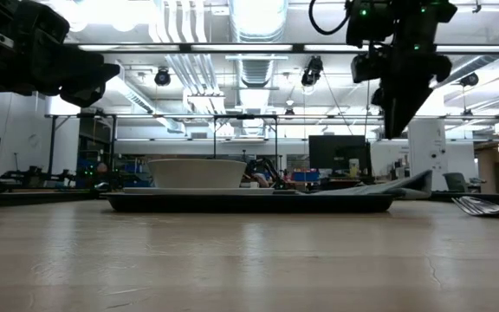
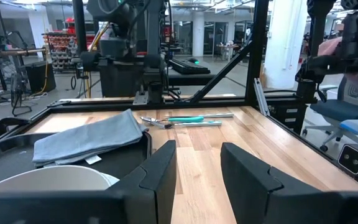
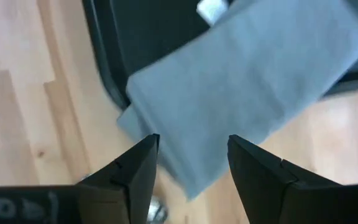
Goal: Set up tray
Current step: Put the gray napkin on the right side of the white plate
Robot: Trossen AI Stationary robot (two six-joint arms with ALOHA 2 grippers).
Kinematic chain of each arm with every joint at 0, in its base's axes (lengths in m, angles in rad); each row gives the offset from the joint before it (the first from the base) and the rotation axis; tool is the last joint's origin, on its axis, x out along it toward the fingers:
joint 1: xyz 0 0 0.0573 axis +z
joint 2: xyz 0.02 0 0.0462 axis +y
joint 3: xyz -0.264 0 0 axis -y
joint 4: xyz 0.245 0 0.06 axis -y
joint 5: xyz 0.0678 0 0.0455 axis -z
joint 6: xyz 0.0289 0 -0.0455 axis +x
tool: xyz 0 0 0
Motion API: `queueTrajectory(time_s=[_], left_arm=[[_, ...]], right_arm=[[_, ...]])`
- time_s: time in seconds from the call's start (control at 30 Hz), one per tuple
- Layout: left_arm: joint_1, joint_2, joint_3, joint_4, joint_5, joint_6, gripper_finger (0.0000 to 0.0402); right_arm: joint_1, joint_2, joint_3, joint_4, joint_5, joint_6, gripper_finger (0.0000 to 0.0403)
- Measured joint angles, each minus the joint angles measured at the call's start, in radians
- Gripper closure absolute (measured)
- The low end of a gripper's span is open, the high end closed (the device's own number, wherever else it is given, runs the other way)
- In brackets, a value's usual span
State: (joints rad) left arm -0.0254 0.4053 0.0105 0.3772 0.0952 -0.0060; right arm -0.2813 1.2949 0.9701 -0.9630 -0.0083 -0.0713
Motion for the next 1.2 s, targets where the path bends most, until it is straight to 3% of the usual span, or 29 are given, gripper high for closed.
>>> queueTrajectory(time_s=[0.53, 0.67, 1.2], left_arm=[[0.000, 0.000, 0.000, 0.000, 0.000, 0.000, 0.0294], [0.000, 0.000, 0.000, 0.000, 0.000, 0.000, 0.0294], [0.000, 0.000, 0.001, 0.000, 0.000, 0.000, 0.0294]], right_arm=[[-0.092, 0.301, 0.041, 0.189, -0.034, -0.312, 0.0230], [-0.135, 0.350, 0.069, 0.194, -0.088, -0.336, 0.0235], [-0.150, 0.509, 0.120, 0.244, -0.095, -0.405, 0.0249]])
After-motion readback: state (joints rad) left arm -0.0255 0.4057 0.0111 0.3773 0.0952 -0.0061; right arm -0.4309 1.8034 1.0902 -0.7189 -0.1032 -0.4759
